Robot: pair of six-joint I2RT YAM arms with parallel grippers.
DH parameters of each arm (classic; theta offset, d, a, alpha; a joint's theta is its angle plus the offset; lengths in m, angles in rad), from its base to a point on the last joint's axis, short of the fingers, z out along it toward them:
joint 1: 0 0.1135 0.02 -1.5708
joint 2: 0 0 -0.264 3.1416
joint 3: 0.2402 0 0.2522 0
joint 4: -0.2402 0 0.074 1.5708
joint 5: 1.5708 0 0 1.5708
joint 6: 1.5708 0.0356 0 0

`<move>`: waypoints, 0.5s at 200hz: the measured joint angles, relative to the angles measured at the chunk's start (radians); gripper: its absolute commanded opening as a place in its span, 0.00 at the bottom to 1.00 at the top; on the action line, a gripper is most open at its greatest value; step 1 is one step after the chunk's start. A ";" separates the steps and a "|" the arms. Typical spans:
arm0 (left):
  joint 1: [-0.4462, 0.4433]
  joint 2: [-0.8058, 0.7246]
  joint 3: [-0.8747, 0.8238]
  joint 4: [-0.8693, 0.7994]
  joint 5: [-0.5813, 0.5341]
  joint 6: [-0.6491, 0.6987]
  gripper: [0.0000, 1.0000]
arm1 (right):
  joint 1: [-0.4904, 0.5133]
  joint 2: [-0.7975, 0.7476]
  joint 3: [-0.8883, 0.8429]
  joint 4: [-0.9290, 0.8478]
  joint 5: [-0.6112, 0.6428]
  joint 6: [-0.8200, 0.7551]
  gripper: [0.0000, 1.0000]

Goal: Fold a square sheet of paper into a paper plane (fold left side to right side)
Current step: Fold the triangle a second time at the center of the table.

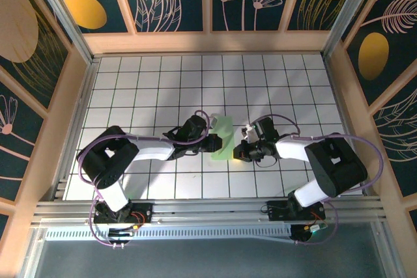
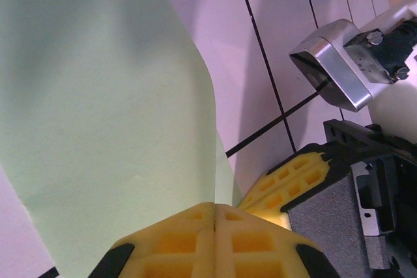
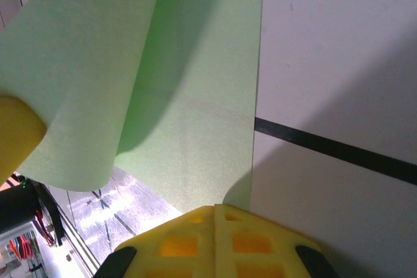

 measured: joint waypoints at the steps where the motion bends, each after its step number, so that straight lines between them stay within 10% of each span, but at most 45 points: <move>1: 0.001 0.000 0.000 -0.001 0.000 0.002 0.00 | 0.000 0.000 0.000 0.000 0.000 -0.001 0.00; 100: 0.043 0.042 0.010 -0.077 -0.012 0.113 0.00 | 0.000 0.016 0.010 0.001 -0.008 -0.013 0.00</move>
